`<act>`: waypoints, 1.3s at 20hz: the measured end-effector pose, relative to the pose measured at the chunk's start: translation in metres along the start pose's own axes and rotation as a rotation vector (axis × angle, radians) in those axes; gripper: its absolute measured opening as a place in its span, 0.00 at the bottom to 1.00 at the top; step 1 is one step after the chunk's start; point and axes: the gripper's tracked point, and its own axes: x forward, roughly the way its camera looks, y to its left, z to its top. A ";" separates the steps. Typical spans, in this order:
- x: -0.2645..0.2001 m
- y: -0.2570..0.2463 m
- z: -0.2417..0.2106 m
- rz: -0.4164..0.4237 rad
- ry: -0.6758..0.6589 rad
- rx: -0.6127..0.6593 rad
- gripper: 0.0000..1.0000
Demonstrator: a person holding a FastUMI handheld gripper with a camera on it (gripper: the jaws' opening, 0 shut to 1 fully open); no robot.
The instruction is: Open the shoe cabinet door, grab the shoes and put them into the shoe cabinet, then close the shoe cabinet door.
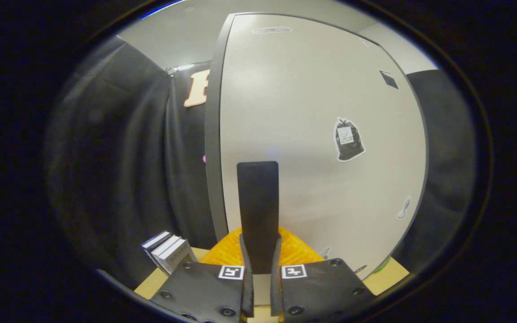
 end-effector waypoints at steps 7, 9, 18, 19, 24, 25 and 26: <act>-0.028 -0.004 -0.002 0.059 0.011 0.009 0.16; -0.038 -0.008 -0.002 0.082 0.014 0.004 0.16; -0.090 -0.026 -0.005 0.246 0.035 -0.009 0.16; -0.091 -0.027 -0.005 0.264 0.036 -0.009 0.16; -0.122 -0.048 -0.007 0.331 0.038 -0.024 0.16; -0.128 -0.052 -0.007 0.342 0.038 -0.030 0.16; -0.133 -0.057 -0.008 0.348 0.038 -0.034 0.16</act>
